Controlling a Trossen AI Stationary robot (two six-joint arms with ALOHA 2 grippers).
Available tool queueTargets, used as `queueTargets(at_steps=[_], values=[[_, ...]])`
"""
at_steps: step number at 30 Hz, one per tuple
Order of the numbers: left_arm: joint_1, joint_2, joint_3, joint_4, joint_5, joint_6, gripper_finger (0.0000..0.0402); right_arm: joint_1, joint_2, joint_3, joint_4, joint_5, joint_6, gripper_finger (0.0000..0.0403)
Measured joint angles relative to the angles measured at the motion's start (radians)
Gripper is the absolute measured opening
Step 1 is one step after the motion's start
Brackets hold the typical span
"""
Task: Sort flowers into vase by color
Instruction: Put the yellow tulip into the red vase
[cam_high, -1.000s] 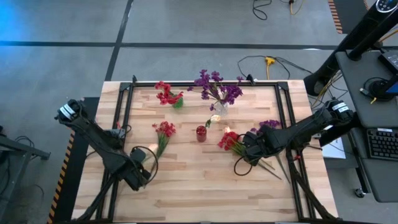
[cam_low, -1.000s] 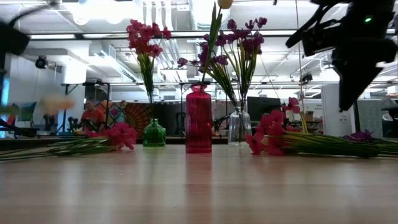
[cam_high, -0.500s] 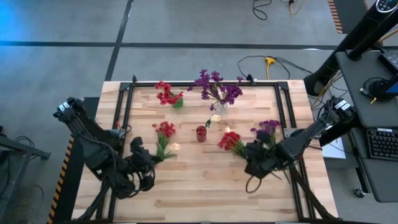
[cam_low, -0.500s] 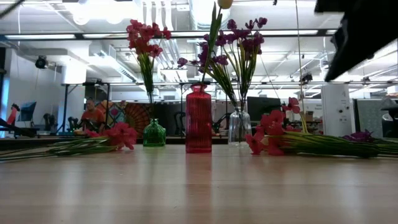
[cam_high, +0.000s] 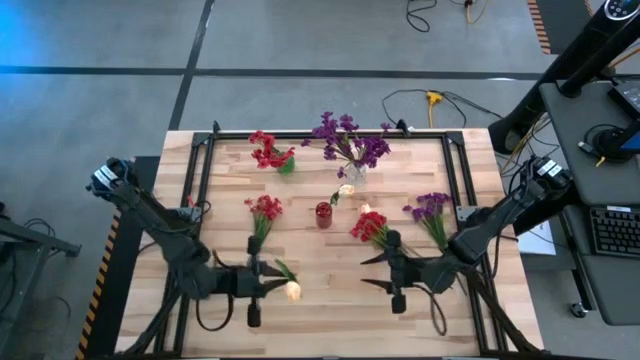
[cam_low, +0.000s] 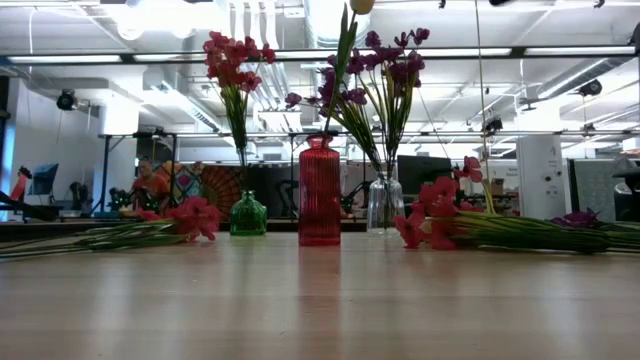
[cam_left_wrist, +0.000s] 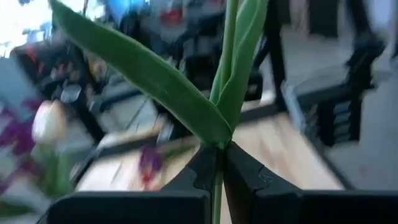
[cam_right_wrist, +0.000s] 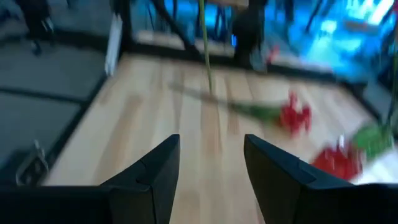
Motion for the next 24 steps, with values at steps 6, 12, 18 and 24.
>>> queueTargets(at_steps=[6, 12, 18, 24], values=[[0.069, 0.032, -0.168, 0.565, 0.099, 0.148, 0.0, -0.013, 0.025, -0.019, 0.204, 0.001, -0.112, 0.0172], [0.116, 0.067, -0.205, 0.619, 0.165, 0.122, 0.0, -0.062, 0.107, -0.004, 0.298, 0.001, -0.119, 0.0204], [0.147, 0.145, -0.178, 0.623, 0.161, 0.083, 0.0, -0.103, 0.148, 0.019, 0.385, 0.0, -0.143, 0.0243], [0.18, 0.249, -0.098, 0.631, 0.16, 0.086, 0.0, -0.133, 0.168, 0.054, 0.392, -0.097, -0.149, 0.0252]])
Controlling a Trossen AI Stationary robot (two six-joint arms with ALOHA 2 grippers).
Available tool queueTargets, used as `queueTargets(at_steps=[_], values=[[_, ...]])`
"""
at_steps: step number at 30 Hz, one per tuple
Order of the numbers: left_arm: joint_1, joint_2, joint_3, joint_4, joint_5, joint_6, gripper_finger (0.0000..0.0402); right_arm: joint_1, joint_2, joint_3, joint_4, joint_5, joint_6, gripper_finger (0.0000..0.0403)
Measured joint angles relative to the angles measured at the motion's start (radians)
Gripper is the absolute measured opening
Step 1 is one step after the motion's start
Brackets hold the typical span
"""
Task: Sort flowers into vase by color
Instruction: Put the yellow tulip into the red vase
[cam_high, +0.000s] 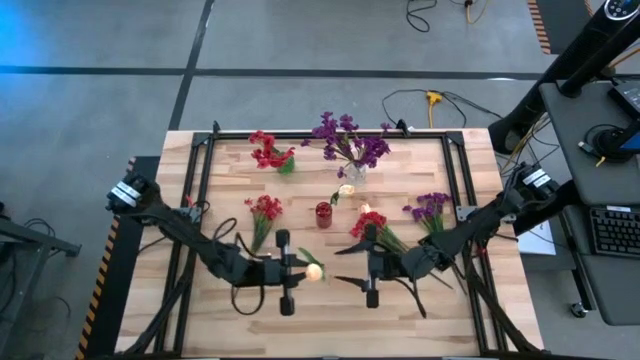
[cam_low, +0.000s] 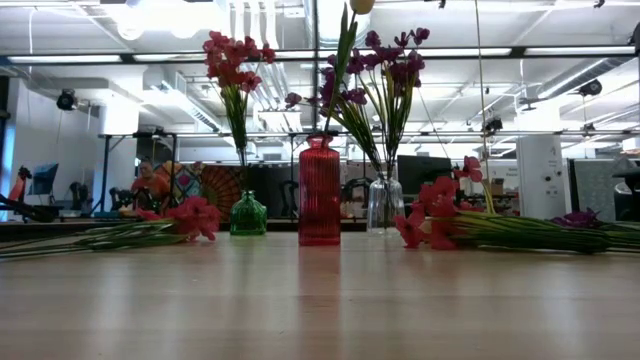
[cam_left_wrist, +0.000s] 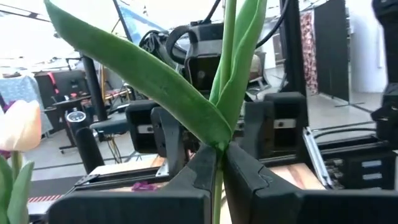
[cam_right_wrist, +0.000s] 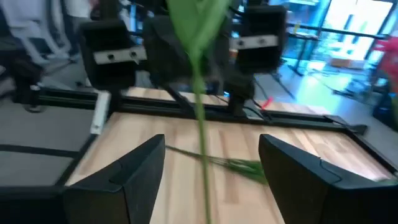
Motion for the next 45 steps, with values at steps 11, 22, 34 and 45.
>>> queueTargets(at_steps=[11, 22, 34, 45], values=[[0.029, 0.121, 0.123, -0.007, 0.0, 0.019, 0.0, -0.019, 0.046, 0.026, -0.001, -0.032, -0.008, 0.0219], [0.031, 0.117, 0.116, -0.021, -0.022, 0.01, 0.0001, -0.019, 0.037, 0.026, -0.002, 0.02, -0.021, 0.0122], [0.031, 0.115, 0.115, -0.033, -0.055, -0.018, 0.0053, -0.018, 0.037, 0.026, -0.005, 0.018, -0.025, 0.0014], [0.014, -0.067, 0.12, -0.544, -0.054, -0.159, 0.0143, -0.02, -0.049, 0.026, -0.14, 0.081, 0.053, 0.0013]])
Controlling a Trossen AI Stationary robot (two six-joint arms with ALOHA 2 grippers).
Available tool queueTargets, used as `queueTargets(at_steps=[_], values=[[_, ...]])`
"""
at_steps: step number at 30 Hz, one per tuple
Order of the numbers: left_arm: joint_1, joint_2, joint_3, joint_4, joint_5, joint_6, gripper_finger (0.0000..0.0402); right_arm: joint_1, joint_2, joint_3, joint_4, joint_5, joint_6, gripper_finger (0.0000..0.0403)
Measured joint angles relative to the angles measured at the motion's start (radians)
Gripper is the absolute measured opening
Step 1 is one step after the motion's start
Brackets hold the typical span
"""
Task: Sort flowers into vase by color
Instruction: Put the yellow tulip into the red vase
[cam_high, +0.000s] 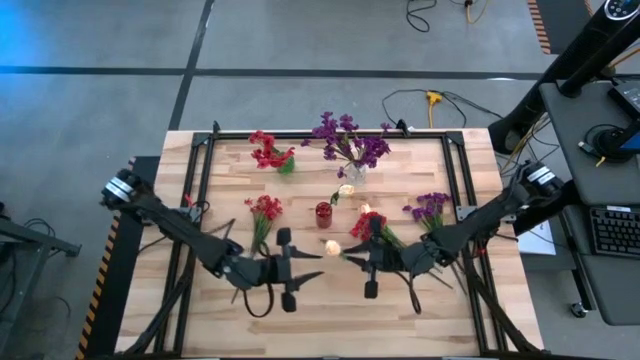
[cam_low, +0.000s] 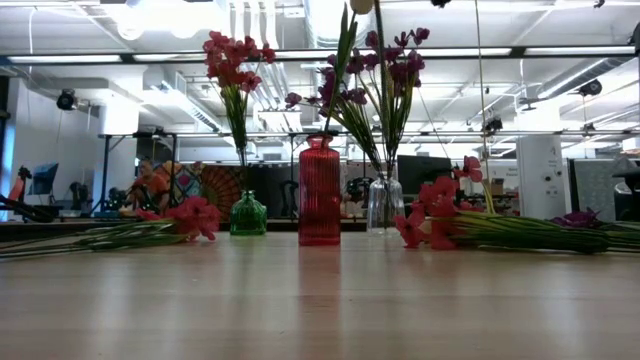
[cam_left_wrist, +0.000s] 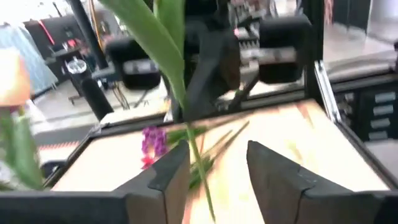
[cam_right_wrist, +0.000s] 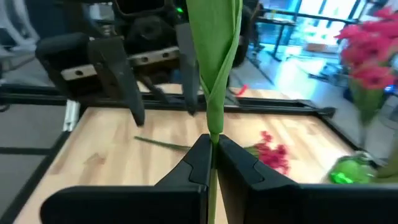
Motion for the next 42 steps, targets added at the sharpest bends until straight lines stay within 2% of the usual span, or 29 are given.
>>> queueTargets(at_steps=[8, 14, 19, 24, 26, 31, 42], values=[[-0.002, -0.234, 0.0, -0.345, -0.001, 0.0, 0.0157, -0.011, -0.062, -0.001, 0.068, 0.001, -0.096, 0.0013], [0.003, -0.359, -0.019, -0.513, -0.002, 0.033, 0.0157, -0.05, 0.0, -0.003, 0.237, 0.0, -0.171, 0.0013], [0.003, -0.412, -0.061, -0.618, -0.014, 0.004, 0.0157, -0.087, 0.081, -0.003, 0.386, -0.006, -0.196, 0.0013], [0.002, -0.449, -0.08, -0.698, -0.053, -0.028, 0.0155, -0.11, 0.128, 0.026, 0.431, 0.084, -0.23, 0.0013], [0.002, -0.462, -0.093, -0.723, -0.053, -0.03, 0.0154, -0.118, 0.136, 0.051, 0.43, 0.12, -0.246, 0.0013], [0.002, -0.497, -0.113, -0.788, -0.055, -0.044, 0.0153, -0.135, 0.146, 0.118, 0.373, 0.124, -0.275, 0.0013], [0.002, -0.552, -0.114, -0.848, -0.055, -0.109, 0.0153, -0.206, 0.144, 0.279, 0.046, 0.149, -0.17, 0.0013]])
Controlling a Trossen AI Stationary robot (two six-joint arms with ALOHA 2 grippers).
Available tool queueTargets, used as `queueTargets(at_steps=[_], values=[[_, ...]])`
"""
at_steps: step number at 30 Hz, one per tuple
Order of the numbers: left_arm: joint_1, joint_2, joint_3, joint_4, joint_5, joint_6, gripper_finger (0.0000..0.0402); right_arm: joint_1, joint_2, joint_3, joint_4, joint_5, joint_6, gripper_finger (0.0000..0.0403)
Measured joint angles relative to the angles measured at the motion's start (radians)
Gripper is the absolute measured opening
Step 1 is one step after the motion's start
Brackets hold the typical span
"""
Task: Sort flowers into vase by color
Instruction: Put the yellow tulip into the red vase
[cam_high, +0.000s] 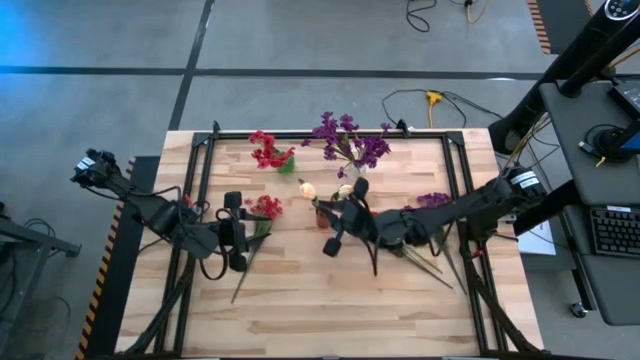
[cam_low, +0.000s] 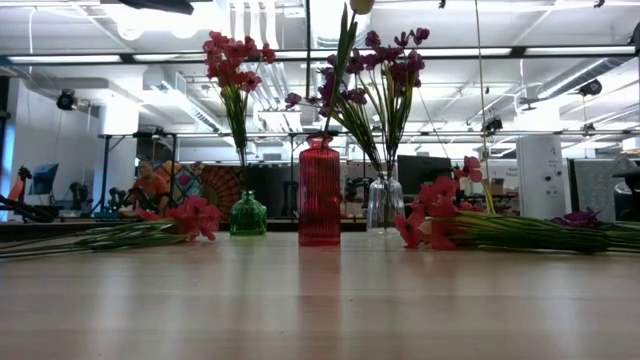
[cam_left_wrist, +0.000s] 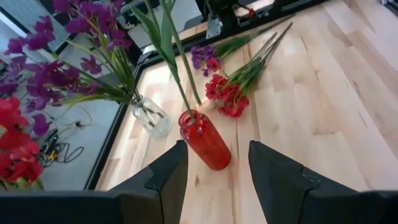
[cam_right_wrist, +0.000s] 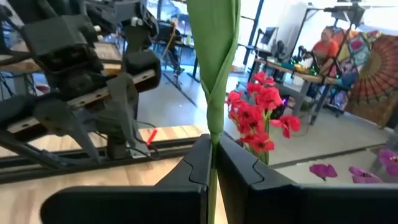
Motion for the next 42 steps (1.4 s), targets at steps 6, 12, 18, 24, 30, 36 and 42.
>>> queueTargets(at_steps=[6, 12, 18, 24, 30, 36, 42], values=[[0.0, 0.005, 0.0, -0.01, 0.0, -0.009, 0.0152, -0.037, 0.001, 0.002, -0.015, 0.0, 0.008, 0.0013], [0.0, 0.008, 0.0, -0.014, 0.001, -0.009, 0.0152, -0.067, 0.007, -0.002, -0.019, 0.0, 0.01, 0.0013], [0.0, 0.008, 0.0, -0.014, 0.001, -0.009, 0.0152, -0.089, 0.007, -0.002, -0.064, -0.001, 0.048, 0.0013], [0.0, 0.008, 0.0, -0.014, 0.001, -0.009, 0.0152, -0.092, 0.007, -0.003, -0.082, -0.001, 0.059, 0.0013], [0.0, 0.008, 0.0, -0.014, 0.001, -0.008, 0.0152, -0.093, 0.014, -0.003, -0.096, -0.001, 0.08, 0.0013], [0.0, 0.008, 0.0, -0.014, 0.001, -0.009, 0.0152, -0.095, 0.041, -0.003, -0.09, -0.003, 0.1, 0.0013], [0.0, 0.008, 0.0, -0.014, 0.001, -0.008, 0.0152, -0.099, 0.048, -0.003, -0.087, -0.001, 0.1, 0.0013]])
